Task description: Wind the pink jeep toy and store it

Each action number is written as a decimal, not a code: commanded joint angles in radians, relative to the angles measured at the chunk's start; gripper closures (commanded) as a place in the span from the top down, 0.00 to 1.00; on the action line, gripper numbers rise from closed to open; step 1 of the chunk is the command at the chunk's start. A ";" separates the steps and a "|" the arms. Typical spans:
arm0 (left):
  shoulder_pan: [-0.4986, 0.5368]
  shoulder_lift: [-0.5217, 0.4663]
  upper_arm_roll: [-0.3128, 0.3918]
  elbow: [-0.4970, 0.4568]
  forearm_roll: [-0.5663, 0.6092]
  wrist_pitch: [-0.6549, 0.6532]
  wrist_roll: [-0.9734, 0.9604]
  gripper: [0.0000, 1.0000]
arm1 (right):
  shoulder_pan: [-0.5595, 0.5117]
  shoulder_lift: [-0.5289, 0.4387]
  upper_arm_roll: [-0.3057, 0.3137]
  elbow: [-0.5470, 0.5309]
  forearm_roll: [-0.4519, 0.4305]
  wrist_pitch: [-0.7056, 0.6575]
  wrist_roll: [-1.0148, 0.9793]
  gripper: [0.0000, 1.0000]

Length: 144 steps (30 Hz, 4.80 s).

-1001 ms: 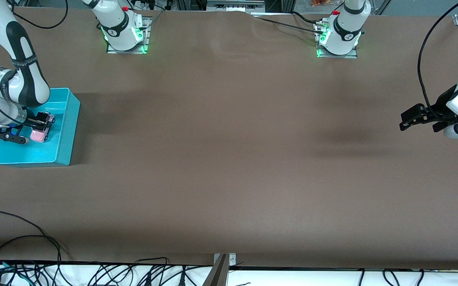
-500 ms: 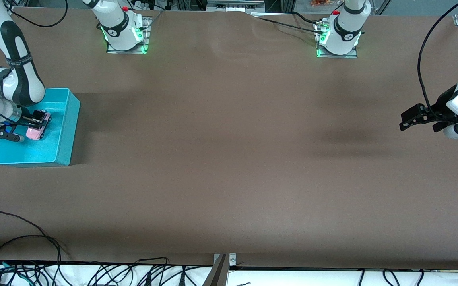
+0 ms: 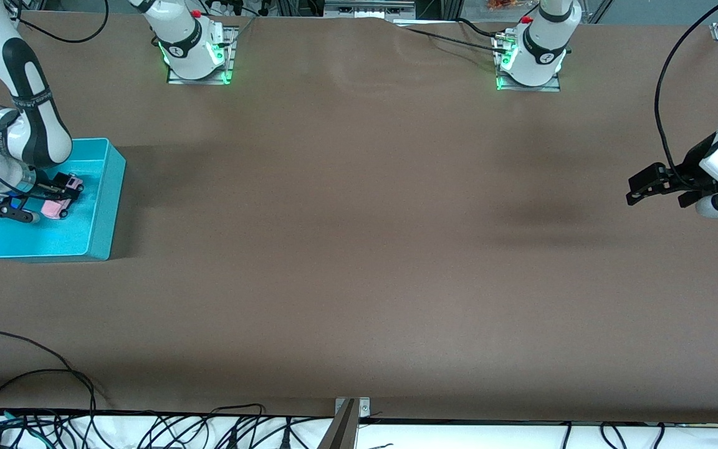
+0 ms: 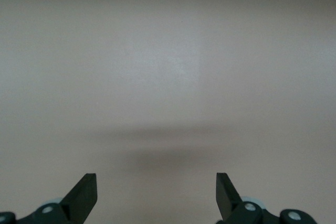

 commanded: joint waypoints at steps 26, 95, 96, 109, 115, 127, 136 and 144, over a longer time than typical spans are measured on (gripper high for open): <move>0.000 -0.002 0.001 0.006 -0.010 -0.004 0.006 1.00 | -0.002 -0.285 0.063 -0.149 -0.014 0.012 0.008 1.00; 0.002 -0.002 0.001 0.006 -0.010 -0.004 0.006 1.00 | 0.043 -0.477 0.440 0.499 0.203 -0.776 -0.047 1.00; 0.002 -0.002 0.001 0.006 -0.010 -0.004 0.006 1.00 | 0.041 -0.477 0.443 0.498 0.200 -0.769 -0.050 1.00; 0.000 -0.004 0.001 0.006 -0.010 -0.004 0.006 1.00 | 0.040 -0.460 0.438 0.498 0.202 -0.755 -0.036 1.00; 0.000 -0.004 0.001 0.006 -0.010 -0.004 0.006 1.00 | 0.038 -0.460 0.435 0.498 0.206 -0.758 -0.047 1.00; 0.000 -0.004 0.001 0.003 -0.010 -0.004 0.006 1.00 | 0.040 -0.460 0.437 0.499 0.210 -0.759 -0.047 1.00; 0.000 -0.004 0.001 0.005 -0.010 -0.004 0.006 1.00 | 0.047 -0.459 0.445 0.501 0.208 -0.749 -0.041 1.00; -0.001 -0.004 0.001 0.006 -0.010 -0.004 0.006 1.00 | 0.046 -0.459 0.445 0.501 0.208 -0.747 -0.038 1.00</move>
